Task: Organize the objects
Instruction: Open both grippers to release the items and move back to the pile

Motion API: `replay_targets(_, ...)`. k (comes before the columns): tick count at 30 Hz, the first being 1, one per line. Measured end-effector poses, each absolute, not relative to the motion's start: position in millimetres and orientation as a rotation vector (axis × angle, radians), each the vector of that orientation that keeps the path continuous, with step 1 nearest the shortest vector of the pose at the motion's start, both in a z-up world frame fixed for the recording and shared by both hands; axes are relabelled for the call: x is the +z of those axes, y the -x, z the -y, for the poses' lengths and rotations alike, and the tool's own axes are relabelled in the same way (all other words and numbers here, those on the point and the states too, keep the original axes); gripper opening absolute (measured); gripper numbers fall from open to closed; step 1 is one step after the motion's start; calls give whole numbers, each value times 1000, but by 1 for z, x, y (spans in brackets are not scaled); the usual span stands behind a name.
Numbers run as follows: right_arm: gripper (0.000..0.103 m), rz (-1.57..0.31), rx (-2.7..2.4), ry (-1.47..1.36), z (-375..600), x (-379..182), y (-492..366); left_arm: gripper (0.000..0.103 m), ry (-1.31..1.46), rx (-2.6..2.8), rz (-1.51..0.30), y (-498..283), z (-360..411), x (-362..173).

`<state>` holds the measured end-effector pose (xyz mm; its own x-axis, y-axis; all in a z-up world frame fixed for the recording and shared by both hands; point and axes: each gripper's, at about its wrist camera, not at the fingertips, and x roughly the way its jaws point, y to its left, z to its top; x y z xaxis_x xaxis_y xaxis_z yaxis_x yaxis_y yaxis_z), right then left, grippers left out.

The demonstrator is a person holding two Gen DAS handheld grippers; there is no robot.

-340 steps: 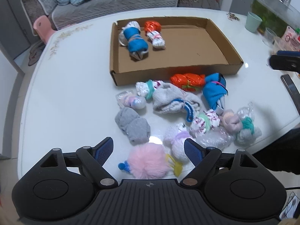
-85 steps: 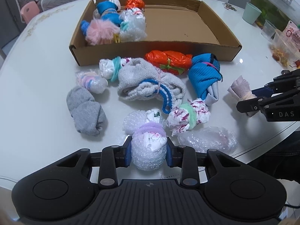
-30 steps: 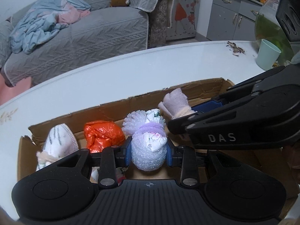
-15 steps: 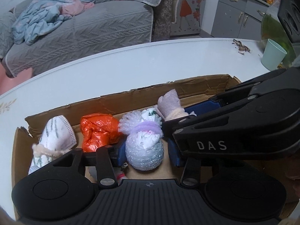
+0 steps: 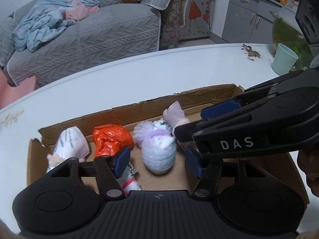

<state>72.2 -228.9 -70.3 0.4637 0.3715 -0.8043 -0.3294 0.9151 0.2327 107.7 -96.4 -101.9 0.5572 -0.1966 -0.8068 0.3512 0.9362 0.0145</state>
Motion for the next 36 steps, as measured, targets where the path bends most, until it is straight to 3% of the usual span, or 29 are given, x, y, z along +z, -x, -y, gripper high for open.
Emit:
replay_targets(2, 52, -1000, 432, -47, 229, -67, -69, 69, -175, -316, -932, -106, 94, -98)
replay_targets(13, 55, -969, 452, -58, 222, -40, -49, 73, -141, -275, -968, -87, 80, -58)
replay_targets(17, 67, -941, 468, -65, 224, -27, -36, 84, -152, -287, -961, -71, 84, -42)
replay_targets(20, 71, -930, 480, -72, 223, -20, -28, 88, -164, -290, -951, -58, 86, -32)
replay_targets(24, 80, -911, 484, -63, 221, -12, -15, 102, -164, -283, -955, -43, 85, -23)
replay_targets(36, 94, -873, 506, -20, 213, 3, 31, 102, -180, -252, -981, 3, 66, -9)
